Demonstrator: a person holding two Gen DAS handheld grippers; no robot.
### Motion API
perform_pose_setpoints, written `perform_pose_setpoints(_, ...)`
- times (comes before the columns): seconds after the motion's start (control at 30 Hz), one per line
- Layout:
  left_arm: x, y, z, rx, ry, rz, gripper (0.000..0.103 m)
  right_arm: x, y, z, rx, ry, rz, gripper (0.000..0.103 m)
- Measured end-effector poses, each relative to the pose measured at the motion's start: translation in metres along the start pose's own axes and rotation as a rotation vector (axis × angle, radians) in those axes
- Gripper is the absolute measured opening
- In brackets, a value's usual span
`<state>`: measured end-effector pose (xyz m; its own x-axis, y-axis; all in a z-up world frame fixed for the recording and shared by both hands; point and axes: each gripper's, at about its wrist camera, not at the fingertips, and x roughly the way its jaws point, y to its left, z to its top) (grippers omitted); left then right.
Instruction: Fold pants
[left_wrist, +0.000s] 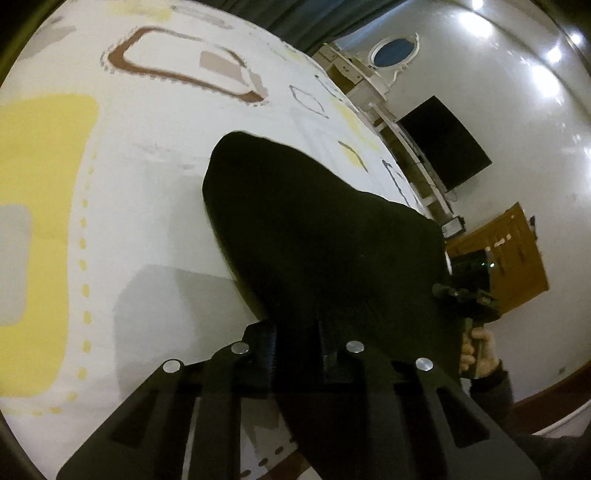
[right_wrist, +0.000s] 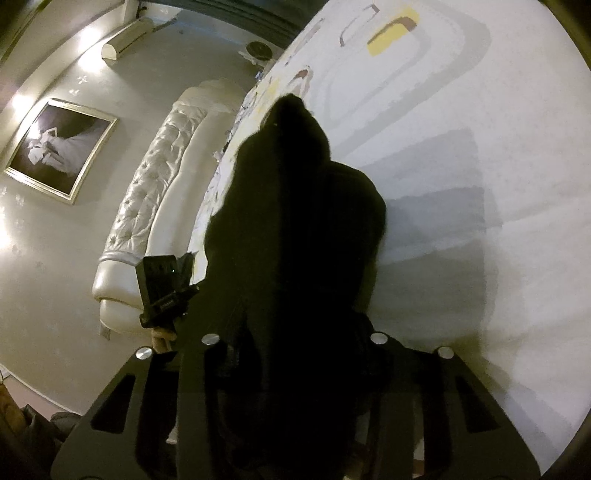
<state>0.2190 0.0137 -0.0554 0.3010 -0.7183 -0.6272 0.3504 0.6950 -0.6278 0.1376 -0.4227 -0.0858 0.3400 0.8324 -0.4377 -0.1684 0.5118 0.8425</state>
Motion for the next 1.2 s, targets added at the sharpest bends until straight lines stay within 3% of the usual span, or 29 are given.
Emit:
perform_pose_setpoints(0.13,-0.016,-0.001,0.005,0.01,-0.034,-0.013,0.016,0.009,0.017,0.007,-0.037,0.001,0.039,0.033)
perform_pose_setpoints(0.27,-0.054,0.011,0.015,0.022,-0.097,0.027,0.016,0.045,0.038,0.024,-0.077,0.03,0.089,0.033)
perform_pose_setpoints(0.47,-0.098,0.06,0.028,-0.019,-0.145,0.131,0.016,0.128,0.042,0.046,-0.046,0.101,0.105,0.033)
perform_pose_setpoints(0.57,-0.097,0.091,0.024,-0.07,-0.125,0.165,0.019,0.138,0.033,0.046,-0.009,0.094,0.115,0.033)
perform_pose_setpoints(0.67,-0.096,0.101,0.015,-0.076,-0.148,0.146,0.03,0.136,0.032,0.043,-0.011,0.088,0.097,0.036)
perform_pose_setpoints(0.83,-0.105,0.093,0.01,-0.039,-0.187,0.253,0.065,0.125,0.038,0.039,-0.009,0.059,0.069,0.043)
perform_pose_setpoints(0.93,-0.113,0.087,0.001,-0.022,-0.203,0.316,0.073,0.11,0.036,0.032,0.011,0.008,0.063,0.046)
perform_pose_setpoints(1.1,-0.132,0.061,-0.025,0.037,-0.251,0.434,0.076,0.077,0.058,0.006,-0.056,-0.099,-0.068,0.056)
perform_pose_setpoints(1.2,-0.138,0.031,-0.043,0.091,-0.291,0.497,0.081,0.058,0.085,-0.02,-0.148,-0.175,-0.233,0.06)
